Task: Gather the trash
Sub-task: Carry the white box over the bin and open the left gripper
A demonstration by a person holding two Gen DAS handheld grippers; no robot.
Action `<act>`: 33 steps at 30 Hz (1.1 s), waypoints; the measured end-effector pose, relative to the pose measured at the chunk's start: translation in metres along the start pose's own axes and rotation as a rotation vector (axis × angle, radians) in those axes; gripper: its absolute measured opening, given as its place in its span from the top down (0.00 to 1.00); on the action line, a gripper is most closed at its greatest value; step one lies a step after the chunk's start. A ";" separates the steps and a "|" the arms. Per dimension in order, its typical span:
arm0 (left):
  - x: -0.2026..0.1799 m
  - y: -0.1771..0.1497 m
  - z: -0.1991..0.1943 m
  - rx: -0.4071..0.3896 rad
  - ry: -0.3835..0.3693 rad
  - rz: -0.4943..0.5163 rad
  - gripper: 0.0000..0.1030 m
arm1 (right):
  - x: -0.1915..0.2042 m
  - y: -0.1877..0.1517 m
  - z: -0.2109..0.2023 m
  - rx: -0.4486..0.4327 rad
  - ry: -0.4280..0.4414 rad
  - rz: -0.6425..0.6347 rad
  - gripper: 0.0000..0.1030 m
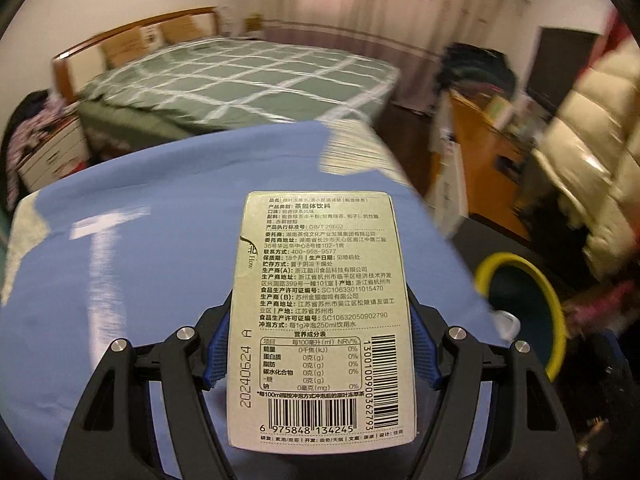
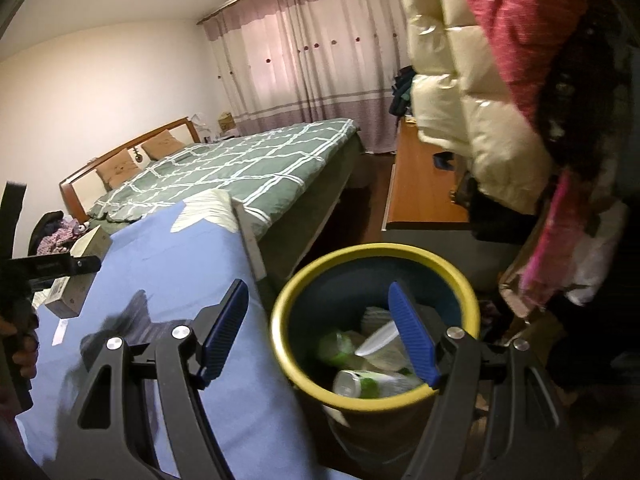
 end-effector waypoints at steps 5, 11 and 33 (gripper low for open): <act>-0.082 -0.006 0.006 0.029 -0.068 0.122 0.31 | -0.029 -0.005 -0.009 -0.003 -0.030 0.041 0.33; -0.167 -0.014 0.022 0.078 -0.129 0.231 0.31 | -0.064 -0.006 -0.018 -0.026 -0.069 0.102 0.33; -0.248 0.009 0.057 0.071 -0.155 0.285 0.10 | -0.090 -0.010 -0.036 -0.050 -0.095 0.150 0.30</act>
Point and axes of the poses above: each gripper's, at about its wrist camera, not at the fingertips, and z roughly the way its jaws point, x to its left, y to its top, the point moved 4 cm from there along z, roughly the way its jaws point, and after that the axes turned 14 degrees about x, right-handed, at the moved point
